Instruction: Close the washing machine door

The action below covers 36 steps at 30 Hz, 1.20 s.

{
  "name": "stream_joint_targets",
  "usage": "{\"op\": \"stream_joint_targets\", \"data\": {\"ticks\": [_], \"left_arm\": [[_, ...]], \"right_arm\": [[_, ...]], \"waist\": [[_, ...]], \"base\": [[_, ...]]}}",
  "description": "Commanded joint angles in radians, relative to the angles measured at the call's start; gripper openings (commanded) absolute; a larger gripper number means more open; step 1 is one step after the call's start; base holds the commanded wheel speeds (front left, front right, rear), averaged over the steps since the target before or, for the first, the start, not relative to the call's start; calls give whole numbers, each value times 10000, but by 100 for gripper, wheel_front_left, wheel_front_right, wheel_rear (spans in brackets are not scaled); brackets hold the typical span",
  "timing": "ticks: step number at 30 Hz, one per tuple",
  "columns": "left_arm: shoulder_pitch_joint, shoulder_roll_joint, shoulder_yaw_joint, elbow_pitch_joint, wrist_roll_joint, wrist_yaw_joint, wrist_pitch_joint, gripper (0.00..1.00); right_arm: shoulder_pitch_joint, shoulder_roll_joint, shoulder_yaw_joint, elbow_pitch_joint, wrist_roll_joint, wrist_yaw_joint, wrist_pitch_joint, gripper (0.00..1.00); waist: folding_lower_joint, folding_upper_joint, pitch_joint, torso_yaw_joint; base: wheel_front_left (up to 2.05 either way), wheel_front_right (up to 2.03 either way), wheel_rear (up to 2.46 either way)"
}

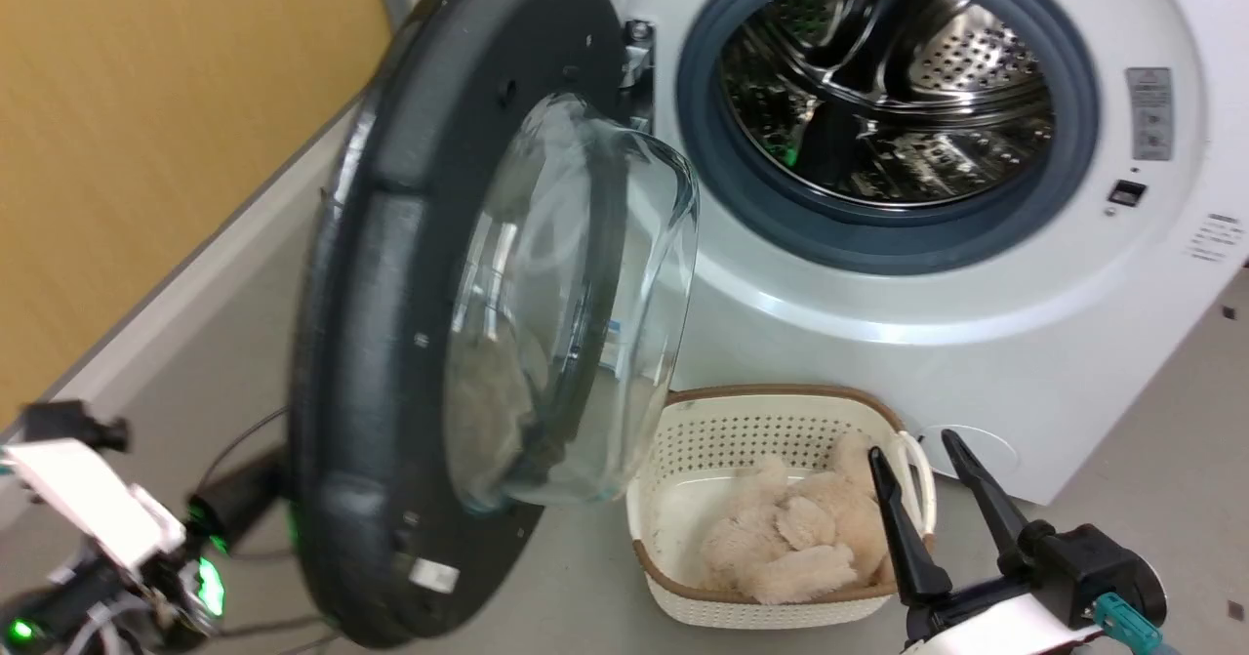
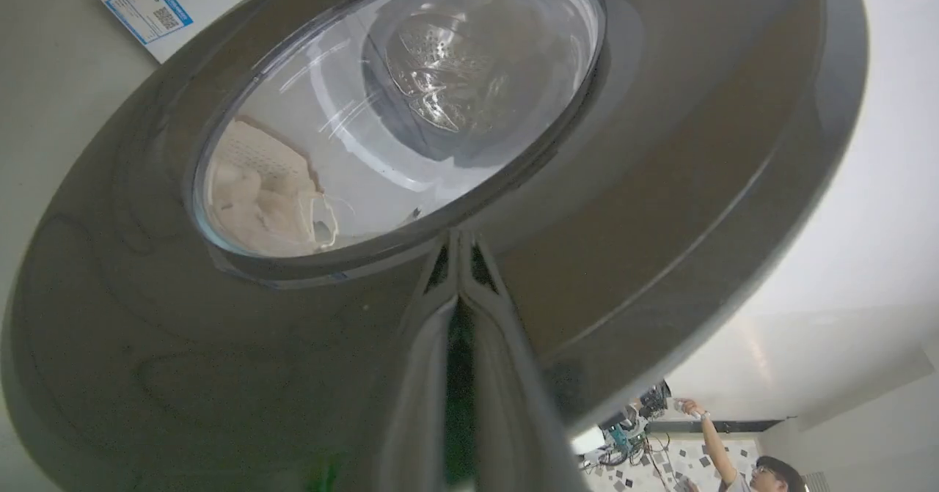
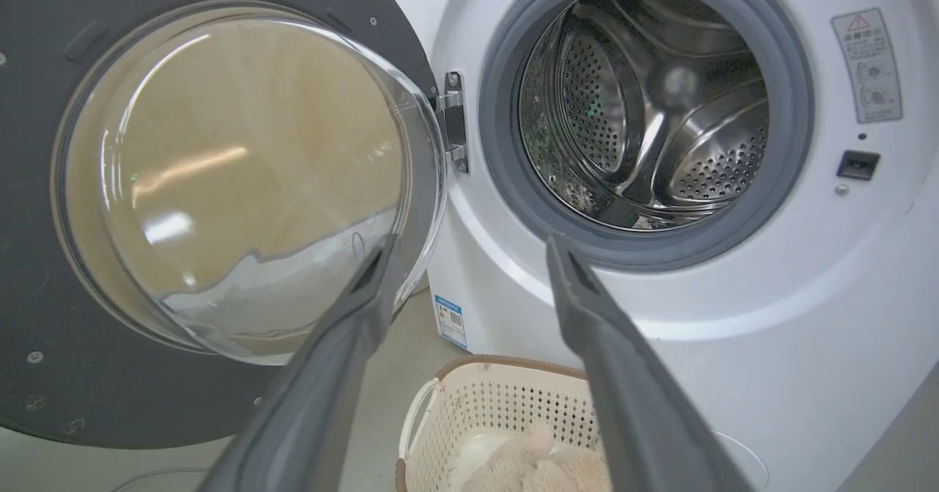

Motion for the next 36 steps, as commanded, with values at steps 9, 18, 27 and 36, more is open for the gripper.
{"op": "stream_joint_targets", "data": {"ticks": [9, 18, 27, 36], "left_arm": [[1326, -478, -1251, -1469, -1080, 837, -59, 0], [2197, -489, -3404, -1617, -2780, 745, -1799, 0], [2083, -491, -5012, -893, -3378, 42, -3489, 0], [807, -491, -6038, 202, -3681, -460, -5615, 0]], "right_arm": [[117, 40, -122, -23, 16, 6, -47, 100], [-61, 40, -104, -58, -112, 6, -47, 100], [-214, 41, -47, -124, -82, 6, -47, 100], [-359, 41, 19, -231, 86, 6, -47, 100]], "waist": [[0, 0, 124, -899], [0, 0, 531, -2320], [0, 0, 1037, -4051], [0, 0, 1596, -5606]], "base": [[0, 0, 0], [0, 0, 0], [0, 0, 0], [0, 0, 0]]}}
